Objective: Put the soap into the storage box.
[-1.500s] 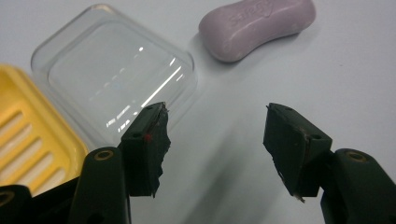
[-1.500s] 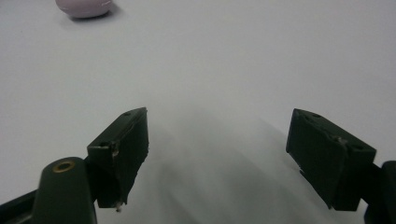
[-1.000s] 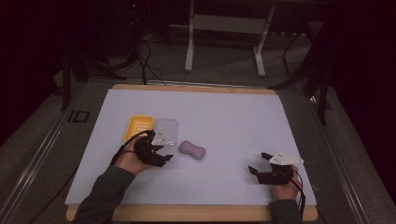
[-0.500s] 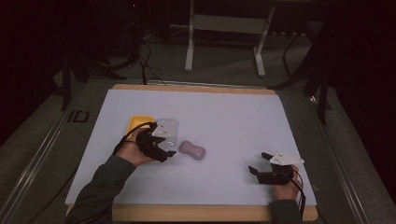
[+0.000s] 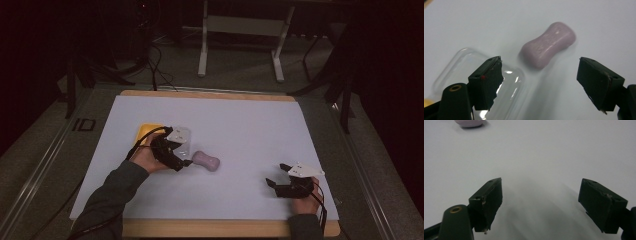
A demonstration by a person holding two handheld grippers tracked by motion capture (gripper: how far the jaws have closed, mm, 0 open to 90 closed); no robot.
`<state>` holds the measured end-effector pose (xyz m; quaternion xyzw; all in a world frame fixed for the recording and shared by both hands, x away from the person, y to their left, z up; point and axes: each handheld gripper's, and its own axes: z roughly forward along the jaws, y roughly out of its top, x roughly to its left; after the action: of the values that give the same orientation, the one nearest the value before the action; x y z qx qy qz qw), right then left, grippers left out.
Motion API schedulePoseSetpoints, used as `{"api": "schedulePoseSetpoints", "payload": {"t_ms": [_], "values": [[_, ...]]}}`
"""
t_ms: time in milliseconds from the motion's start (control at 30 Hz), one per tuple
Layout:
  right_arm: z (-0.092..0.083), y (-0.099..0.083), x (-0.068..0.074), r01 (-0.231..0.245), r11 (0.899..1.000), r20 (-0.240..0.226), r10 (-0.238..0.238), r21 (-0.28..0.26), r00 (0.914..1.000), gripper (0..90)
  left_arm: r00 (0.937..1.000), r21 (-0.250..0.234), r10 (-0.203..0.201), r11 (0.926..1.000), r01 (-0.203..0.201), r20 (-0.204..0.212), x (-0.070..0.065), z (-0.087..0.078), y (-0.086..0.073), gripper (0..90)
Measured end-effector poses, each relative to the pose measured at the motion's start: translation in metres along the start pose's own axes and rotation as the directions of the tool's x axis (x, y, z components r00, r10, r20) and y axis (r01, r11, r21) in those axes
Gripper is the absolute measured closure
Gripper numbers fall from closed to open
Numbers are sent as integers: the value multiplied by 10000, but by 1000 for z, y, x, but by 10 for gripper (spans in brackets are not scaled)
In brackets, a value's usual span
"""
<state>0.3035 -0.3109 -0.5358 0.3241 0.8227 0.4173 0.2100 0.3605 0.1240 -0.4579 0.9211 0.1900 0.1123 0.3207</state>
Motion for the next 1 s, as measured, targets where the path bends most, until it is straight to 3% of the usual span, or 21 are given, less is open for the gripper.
{"api": "schedulePoseSetpoints", "payload": {"t_ms": [333, 567, 833, 1000], "values": [[1, 0, 0, 60, 10000, -5, -60, 36, 10000, 191, 9999, -78, 53, 10000, -52, 123, 3, 8, 8, 209], [1, 0, 1, 62, 10000, -11, -62, 68, 10000, 191, 9993, 84, 202, 9998, -205, 306, 5, 12, 10, 289], [1, 0, 1, 129, 9999, -18, -129, 110, 9999, 191, 9990, 182, 282, 9994, -288, 342, 7, 18, 14, 284], [1, 1, 1, 135, 9998, -28, -134, 130, 9999, 191, 9980, 350, 260, 9990, -280, 578, 8, 22, 17, 282]]}}
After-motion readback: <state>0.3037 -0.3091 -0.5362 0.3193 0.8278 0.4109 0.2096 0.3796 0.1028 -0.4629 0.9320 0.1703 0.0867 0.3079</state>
